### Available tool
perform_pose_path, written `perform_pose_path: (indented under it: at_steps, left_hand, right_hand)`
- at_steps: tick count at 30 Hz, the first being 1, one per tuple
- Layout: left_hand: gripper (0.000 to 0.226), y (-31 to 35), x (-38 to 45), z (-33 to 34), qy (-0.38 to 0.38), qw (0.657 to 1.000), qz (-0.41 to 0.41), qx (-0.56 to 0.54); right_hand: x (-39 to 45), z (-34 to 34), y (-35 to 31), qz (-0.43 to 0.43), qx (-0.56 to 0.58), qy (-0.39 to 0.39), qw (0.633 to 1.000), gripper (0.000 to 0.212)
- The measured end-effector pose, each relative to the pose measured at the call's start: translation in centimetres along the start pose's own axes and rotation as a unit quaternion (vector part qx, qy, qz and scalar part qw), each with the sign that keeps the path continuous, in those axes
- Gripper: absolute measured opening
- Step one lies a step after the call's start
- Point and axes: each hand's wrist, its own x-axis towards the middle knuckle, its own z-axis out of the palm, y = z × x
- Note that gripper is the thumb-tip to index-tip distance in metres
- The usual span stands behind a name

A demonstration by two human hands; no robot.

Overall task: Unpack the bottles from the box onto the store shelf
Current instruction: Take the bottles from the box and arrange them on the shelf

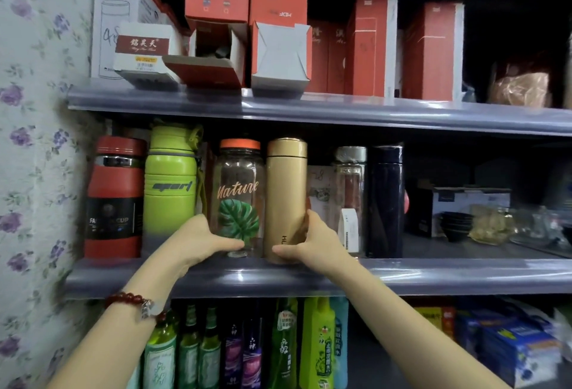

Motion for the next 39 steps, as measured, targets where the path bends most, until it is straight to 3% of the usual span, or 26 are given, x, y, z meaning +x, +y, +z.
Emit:
perform_pose_path:
  at_steps: [2, 4, 7, 10, 13, 16, 20, 26, 29, 31, 33, 37, 39]
  left_hand:
    - [0.058, 0.5, -1.9, 0.3, 0.056, 0.998, 0.003, 0.038]
    - [0.077, 1.5, -4.4, 1.2, 0.127, 0.985, 0.031, 0.109]
    - [0.076, 3.8, -6.9, 4.0, 0.204, 0.955, 0.175, 0.125]
    - [0.066, 6.2, -6.7, 7.9, 0.153, 0.948, 0.276, 0.046]
    - [0.069, 7.8, -5.1, 12.1, 0.065, 0.961, 0.265, -0.044]
    - [0.081, 9.0, -3.6, 15.3, 0.048, 0.968, 0.238, -0.062]
    - [0.092, 10.4, -1.6, 17.3, 0.079, 0.972, 0.214, -0.061]
    - [0.100, 11.7, 0.3, 19.4, 0.122, 0.975, 0.174, -0.068]
    - [0.101, 11.7, 0.5, 20.1, 0.148, 0.973, 0.161, -0.073]
    - [0.102, 11.5, 0.5, 20.5, 0.165, 0.972, 0.154, -0.063]
    - [0.102, 11.3, 0.5, 20.7, 0.173, 0.972, 0.145, -0.061]
    - [0.100, 11.0, 1.0, 20.3, 0.164, 0.976, 0.129, -0.066]
    - [0.099, 10.8, 1.4, 19.9, 0.139, 0.980, 0.115, -0.081]
  right_hand:
    - [-1.0, -0.5, 0.4, -0.029, 0.012, 0.014, 0.999, 0.080]
    - [-2.2, -1.0, 0.7, -0.064, 0.029, 0.048, 0.996, 0.068]
    - [-3.3, -2.2, 1.4, -0.100, 0.054, 0.149, 0.982, 0.045]
    - [-3.3, -4.4, 2.5, -0.106, 0.070, 0.248, 0.961, 0.030]
    - [-3.0, -7.4, 4.1, -0.091, 0.082, 0.326, 0.937, 0.029]
    - [-2.6, -10.1, 6.2, -0.057, 0.075, 0.359, 0.929, 0.032]
    - [-1.4, -12.8, 9.1, -0.028, 0.060, 0.325, 0.943, 0.037]
    - [0.8, -14.9, 11.8, -0.001, 0.111, 0.138, 0.984, 0.063]
    - [1.4, -15.8, 12.2, -0.011, 0.117, 0.018, 0.993, 0.043]
    - [2.1, -15.9, 12.5, -0.024, 0.109, -0.026, 0.993, 0.044]
    - [2.6, -15.9, 12.9, -0.024, 0.109, -0.041, 0.993, 0.049]
    - [2.9, -14.9, 12.8, -0.026, 0.095, 0.005, 0.995, 0.088]
    - [2.8, -14.5, 12.6, -0.033, 0.088, 0.042, 0.995, 0.087]
